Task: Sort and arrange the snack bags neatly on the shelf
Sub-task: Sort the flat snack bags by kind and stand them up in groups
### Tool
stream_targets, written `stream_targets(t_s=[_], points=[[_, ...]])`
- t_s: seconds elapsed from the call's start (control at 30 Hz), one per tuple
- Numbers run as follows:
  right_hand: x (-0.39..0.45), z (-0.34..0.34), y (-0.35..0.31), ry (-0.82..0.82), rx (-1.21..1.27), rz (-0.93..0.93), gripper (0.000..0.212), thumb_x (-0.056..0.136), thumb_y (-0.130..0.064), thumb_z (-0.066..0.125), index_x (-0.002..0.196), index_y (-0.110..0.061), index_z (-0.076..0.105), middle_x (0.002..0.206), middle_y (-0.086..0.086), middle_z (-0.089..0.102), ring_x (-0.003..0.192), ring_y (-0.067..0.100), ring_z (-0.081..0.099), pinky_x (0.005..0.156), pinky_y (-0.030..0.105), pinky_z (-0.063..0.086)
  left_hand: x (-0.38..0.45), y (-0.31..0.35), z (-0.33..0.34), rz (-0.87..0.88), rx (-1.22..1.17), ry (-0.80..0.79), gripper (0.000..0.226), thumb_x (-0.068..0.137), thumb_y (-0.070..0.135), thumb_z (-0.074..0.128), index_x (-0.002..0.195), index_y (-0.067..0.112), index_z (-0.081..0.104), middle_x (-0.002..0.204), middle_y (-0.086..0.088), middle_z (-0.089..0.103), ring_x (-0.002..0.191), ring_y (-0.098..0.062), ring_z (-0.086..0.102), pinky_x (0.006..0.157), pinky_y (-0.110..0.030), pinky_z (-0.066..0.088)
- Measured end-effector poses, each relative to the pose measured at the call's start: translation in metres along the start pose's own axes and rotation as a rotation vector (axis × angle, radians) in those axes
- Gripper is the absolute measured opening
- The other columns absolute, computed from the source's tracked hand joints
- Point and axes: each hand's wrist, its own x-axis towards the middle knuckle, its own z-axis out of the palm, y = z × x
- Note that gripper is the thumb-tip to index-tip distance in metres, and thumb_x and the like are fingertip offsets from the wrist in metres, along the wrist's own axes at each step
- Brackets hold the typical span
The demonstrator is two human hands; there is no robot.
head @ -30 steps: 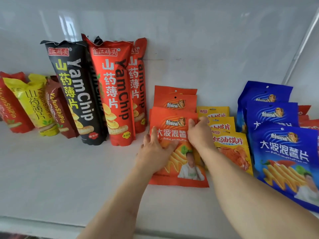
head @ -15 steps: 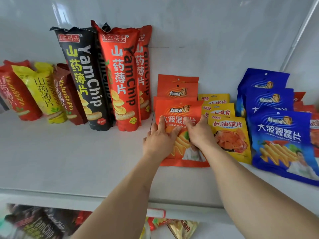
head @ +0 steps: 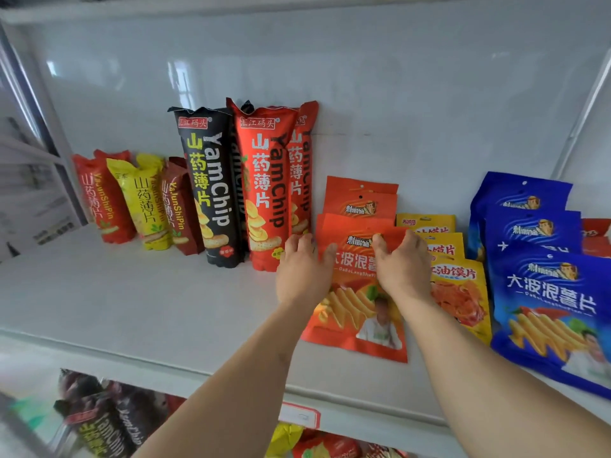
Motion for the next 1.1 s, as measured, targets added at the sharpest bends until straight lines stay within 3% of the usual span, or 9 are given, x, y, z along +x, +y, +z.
stream_targets(t_s=[0.17, 0.27, 0.43, 0.6, 0.73, 0.87, 1.0, 1.1], points=[[0.009, -0.007, -0.034, 0.096, -0.026, -0.165, 0.075, 0.095, -0.062, 0.038, 0.149, -0.01, 0.032, 0.157, 0.014, 0.027, 0.146, 0.03, 0.021, 0.118, 0.047, 0.021, 0.02, -0.022, -0.021, -0.071, -0.114, 0.248, 0.071, 0.094, 0.048, 0.058, 0.15, 0.009, 0.037, 0.156, -0.013, 0.033, 0.142, -0.033, 0.029, 0.117, -0.048, 0.028], [0.024, -0.004, -0.067, 0.083, 0.066, -0.242, 0.071, 0.095, -0.058, 0.042, 0.148, -0.011, 0.034, 0.155, 0.012, 0.032, 0.144, 0.028, 0.026, 0.117, 0.043, 0.023, 0.037, -0.033, -0.029, -0.103, -0.204, 0.255, 0.082, 0.092, 0.046, 0.063, 0.154, 0.007, 0.026, 0.159, -0.014, 0.026, 0.148, -0.031, 0.021, 0.121, -0.046, 0.021], [0.057, 0.021, -0.125, -0.1, 0.402, -0.213, 0.073, 0.09, -0.064, 0.048, 0.144, -0.017, 0.041, 0.145, 0.002, 0.049, 0.134, 0.018, 0.045, 0.11, 0.04, 0.036, 0.063, -0.054, -0.028, -0.078, -0.281, 0.254, 0.093, 0.088, 0.046, 0.069, 0.156, 0.006, 0.019, 0.159, -0.013, 0.028, 0.149, -0.03, 0.021, 0.122, -0.044, 0.021], [0.093, 0.031, -0.172, -0.185, 0.651, -0.159, 0.071, 0.09, -0.06, 0.054, 0.147, -0.019, 0.039, 0.148, 0.001, 0.045, 0.134, 0.019, 0.044, 0.1, 0.029, 0.035, 0.079, -0.065, -0.023, -0.076, -0.389, 0.257, 0.105, 0.08, 0.047, 0.077, 0.156, 0.006, 0.018, 0.158, -0.014, 0.031, 0.147, -0.029, 0.026, 0.119, -0.043, 0.026], [0.11, 0.049, -0.18, -0.301, 0.727, -0.122, 0.082, 0.083, -0.068, 0.057, 0.146, -0.02, 0.039, 0.149, 0.001, 0.045, 0.133, 0.019, 0.046, 0.108, 0.04, 0.039, 0.089, -0.076, -0.017, -0.088, -0.376, 0.22, 0.11, 0.076, 0.048, 0.081, 0.156, 0.01, 0.017, 0.157, -0.01, 0.033, 0.147, -0.026, 0.029, 0.118, -0.048, 0.03], [0.115, 0.068, -0.17, -0.356, 0.789, -0.062, 0.081, 0.085, -0.061, 0.06, 0.148, -0.018, 0.035, 0.149, 0.004, 0.045, 0.131, 0.019, 0.048, 0.11, 0.044, 0.039, 0.094, -0.083, -0.014, -0.121, -0.387, 0.187, 0.103, 0.077, 0.046, 0.08, 0.155, 0.019, 0.018, 0.154, -0.005, 0.036, 0.142, -0.025, 0.037, 0.111, -0.051, 0.039], [0.119, 0.077, -0.164, -0.369, 0.82, -0.086, 0.073, 0.085, -0.054, 0.065, 0.144, -0.016, 0.042, 0.134, -0.003, 0.055, 0.113, 0.012, 0.054, 0.093, 0.031, 0.044, 0.096, -0.088, -0.011, -0.104, -0.33, 0.196, 0.099, 0.077, 0.048, 0.079, 0.154, 0.018, 0.024, 0.15, -0.006, 0.042, 0.139, -0.028, 0.039, 0.109, -0.052, 0.04], [0.121, 0.081, -0.163, -0.408, 0.85, -0.107, 0.054, 0.083, -0.048, 0.071, 0.126, -0.022, 0.054, 0.114, -0.01, 0.063, 0.103, 0.008, 0.063, 0.081, 0.024, 0.048, 0.096, -0.09, -0.01, -0.108, -0.317, 0.198, 0.099, 0.079, 0.05, 0.077, 0.156, 0.018, 0.023, 0.15, -0.004, 0.042, 0.14, -0.026, 0.035, 0.112, -0.047, 0.037]])
